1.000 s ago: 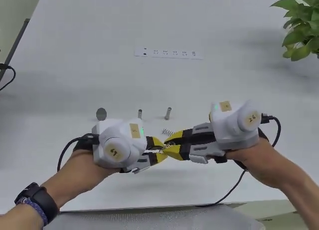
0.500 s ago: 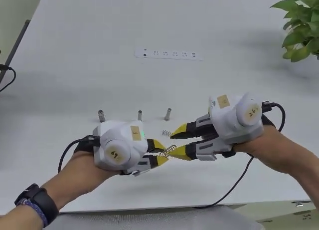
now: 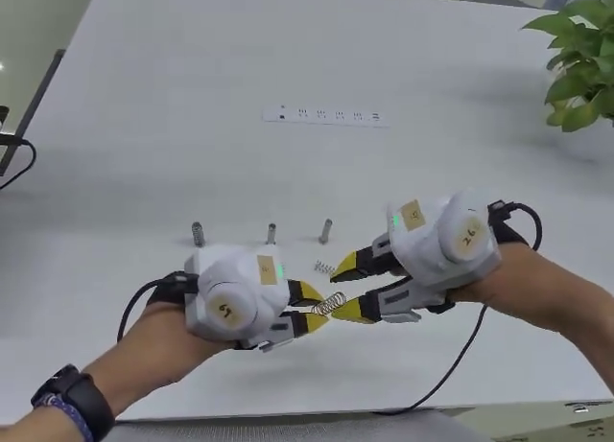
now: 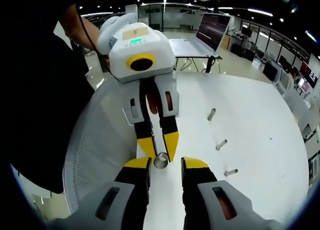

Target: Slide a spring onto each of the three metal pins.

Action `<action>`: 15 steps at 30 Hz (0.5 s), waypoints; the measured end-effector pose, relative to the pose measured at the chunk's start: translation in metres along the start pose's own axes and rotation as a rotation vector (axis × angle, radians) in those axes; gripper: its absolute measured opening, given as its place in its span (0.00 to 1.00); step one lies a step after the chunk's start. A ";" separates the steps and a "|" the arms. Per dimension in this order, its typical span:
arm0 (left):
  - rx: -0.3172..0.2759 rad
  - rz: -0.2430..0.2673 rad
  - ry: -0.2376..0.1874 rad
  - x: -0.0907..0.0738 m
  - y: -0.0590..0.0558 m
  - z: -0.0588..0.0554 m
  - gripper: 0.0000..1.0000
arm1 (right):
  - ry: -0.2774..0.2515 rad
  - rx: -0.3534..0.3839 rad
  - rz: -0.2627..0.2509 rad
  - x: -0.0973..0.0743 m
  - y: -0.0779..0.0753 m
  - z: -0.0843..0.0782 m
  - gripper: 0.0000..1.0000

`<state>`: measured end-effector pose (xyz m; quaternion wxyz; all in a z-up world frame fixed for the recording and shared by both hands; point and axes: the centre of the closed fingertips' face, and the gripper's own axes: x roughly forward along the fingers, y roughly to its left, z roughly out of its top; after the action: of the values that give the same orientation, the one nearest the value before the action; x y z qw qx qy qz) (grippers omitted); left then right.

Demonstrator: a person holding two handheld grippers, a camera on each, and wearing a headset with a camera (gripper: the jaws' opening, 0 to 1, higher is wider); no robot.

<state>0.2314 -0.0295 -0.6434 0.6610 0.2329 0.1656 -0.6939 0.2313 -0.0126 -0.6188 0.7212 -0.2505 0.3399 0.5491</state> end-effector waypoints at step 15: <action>0.007 0.002 0.000 0.000 -0.002 0.002 0.02 | 0.066 -0.093 0.029 0.007 0.004 -0.005 0.17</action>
<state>0.2291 -0.0301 -0.6414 0.6610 0.2355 0.1629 -0.6936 0.2276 -0.0108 -0.6276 0.6890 -0.2970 0.3412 0.5662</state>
